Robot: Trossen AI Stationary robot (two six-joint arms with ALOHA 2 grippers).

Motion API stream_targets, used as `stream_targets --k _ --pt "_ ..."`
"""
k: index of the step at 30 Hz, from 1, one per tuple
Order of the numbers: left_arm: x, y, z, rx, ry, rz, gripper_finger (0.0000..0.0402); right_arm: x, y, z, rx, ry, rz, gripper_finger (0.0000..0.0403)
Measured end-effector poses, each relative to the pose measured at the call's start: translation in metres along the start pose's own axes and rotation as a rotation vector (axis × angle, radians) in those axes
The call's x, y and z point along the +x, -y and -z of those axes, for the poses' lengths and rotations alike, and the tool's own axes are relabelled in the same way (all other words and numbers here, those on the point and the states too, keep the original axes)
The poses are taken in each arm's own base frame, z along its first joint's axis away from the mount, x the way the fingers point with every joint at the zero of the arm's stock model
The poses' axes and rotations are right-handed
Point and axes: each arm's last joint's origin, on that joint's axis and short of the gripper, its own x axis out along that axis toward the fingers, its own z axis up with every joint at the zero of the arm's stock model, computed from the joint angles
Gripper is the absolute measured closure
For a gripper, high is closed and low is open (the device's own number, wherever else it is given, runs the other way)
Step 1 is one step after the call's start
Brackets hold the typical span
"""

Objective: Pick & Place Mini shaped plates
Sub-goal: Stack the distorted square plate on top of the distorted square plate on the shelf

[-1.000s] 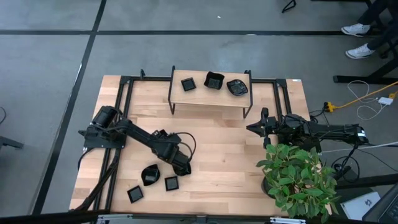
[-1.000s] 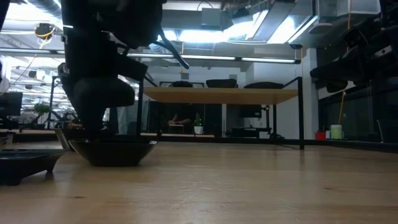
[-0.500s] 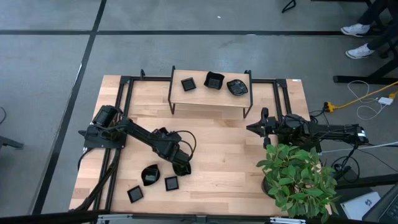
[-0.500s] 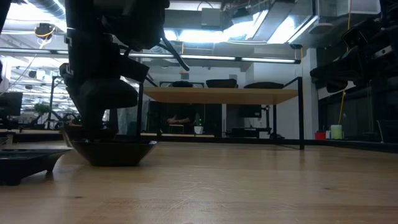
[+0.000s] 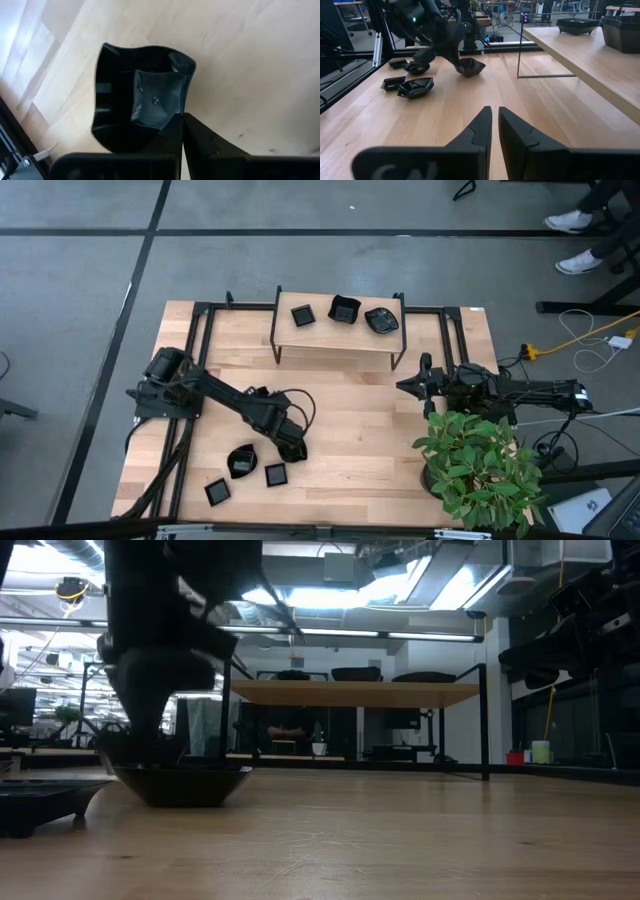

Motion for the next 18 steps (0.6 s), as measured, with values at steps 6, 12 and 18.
stream_targets --k 6,12,18 --pt "-0.023 -0.016 -0.004 -0.035 0.088 0.059 0.0399 0.000 0.000 0.000 0.000 0.000 0.000 0.0369" --pt "-0.046 -0.033 -0.005 -0.072 0.202 0.106 0.0399 0.000 0.000 0.000 0.000 0.000 0.000 0.0369" --pt "-0.063 -0.042 -0.004 -0.068 0.316 0.158 0.0399 0.000 0.000 0.000 0.000 0.000 0.000 0.0369"
